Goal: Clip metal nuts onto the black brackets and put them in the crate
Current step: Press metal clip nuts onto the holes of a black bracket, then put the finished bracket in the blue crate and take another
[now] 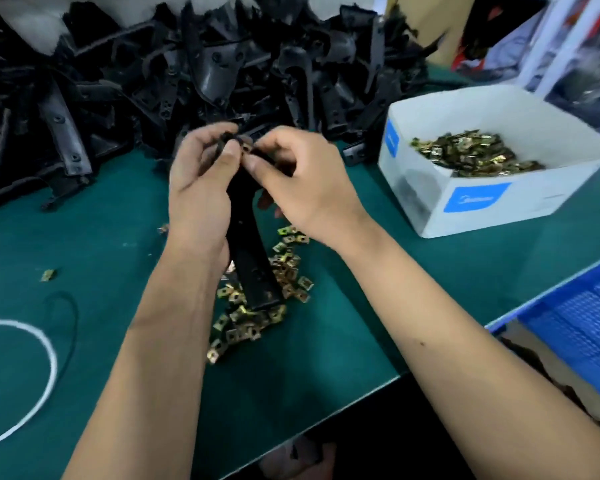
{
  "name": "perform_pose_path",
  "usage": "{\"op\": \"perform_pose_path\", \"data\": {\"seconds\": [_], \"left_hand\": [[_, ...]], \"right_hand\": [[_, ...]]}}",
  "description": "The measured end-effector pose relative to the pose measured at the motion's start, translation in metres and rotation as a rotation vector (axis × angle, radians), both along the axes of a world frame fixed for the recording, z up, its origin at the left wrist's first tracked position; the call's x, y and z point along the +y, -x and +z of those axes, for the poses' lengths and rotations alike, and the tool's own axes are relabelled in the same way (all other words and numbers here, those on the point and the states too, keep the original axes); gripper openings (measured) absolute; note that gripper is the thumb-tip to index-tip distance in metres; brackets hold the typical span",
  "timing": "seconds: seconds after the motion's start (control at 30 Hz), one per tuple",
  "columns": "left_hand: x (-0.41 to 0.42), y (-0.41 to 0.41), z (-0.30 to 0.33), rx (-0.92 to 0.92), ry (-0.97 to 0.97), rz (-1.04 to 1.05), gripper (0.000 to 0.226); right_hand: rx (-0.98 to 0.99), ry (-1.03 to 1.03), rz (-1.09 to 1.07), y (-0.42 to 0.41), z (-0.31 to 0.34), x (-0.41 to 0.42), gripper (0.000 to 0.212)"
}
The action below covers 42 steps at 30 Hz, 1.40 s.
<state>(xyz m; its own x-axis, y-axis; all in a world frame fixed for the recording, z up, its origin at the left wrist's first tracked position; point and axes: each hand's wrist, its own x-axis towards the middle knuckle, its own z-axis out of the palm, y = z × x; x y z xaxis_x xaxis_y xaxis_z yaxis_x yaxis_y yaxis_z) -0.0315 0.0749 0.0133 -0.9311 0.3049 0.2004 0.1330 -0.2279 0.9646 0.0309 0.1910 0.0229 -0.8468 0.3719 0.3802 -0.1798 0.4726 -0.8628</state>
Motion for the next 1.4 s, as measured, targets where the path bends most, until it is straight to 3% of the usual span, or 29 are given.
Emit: {"op": "perform_pose_path", "data": {"seconds": [0.1,0.27,0.37,0.5,0.6,0.8,0.97,1.07,1.13,1.23,1.4], "left_hand": [[0.056,-0.035,0.028,0.123,0.095,-0.134,0.017],[0.147,-0.13,0.049,0.252,0.4,-0.717,0.039],[0.2,-0.192,0.029,0.414,0.609,-0.834,0.047],[0.252,-0.263,-0.027,0.565,0.863,-0.92,0.051],[0.273,-0.299,-0.089,0.482,1.031,-1.071,0.046],[0.279,-0.323,-0.18,0.143,1.201,-1.317,0.088],[0.283,-0.332,-0.205,0.301,1.274,-1.253,0.077],[0.287,-0.328,-0.197,0.345,1.231,-1.21,0.064],[0.291,-0.323,-0.18,0.388,1.121,-1.147,0.045],[0.295,-0.315,-0.138,0.43,0.919,-1.018,0.029],[0.279,-0.28,-0.044,0.457,0.405,-0.757,0.013]], "right_hand": [[0.17,0.094,-0.173,-0.043,0.016,0.041,0.003],[0.403,0.305,-0.583,-0.159,0.016,0.137,0.012],[0.371,0.438,-0.846,-0.232,-0.016,0.183,0.011],[0.144,0.76,-1.192,-0.308,-0.103,0.221,0.024],[-0.094,1.087,-1.35,-0.351,-0.183,0.223,0.005],[-0.18,1.565,-1.341,-0.399,-0.299,0.195,0.027],[-0.428,1.469,-1.364,-0.398,-0.304,0.202,0.017],[-0.401,1.433,-1.428,-0.388,-0.287,0.212,0.014],[-0.308,1.364,-1.472,-0.377,-0.266,0.219,0.008],[-0.202,1.07,-1.551,-0.354,-0.217,0.23,0.009],[0.073,0.565,-1.389,-0.296,-0.097,0.225,0.013]]}}
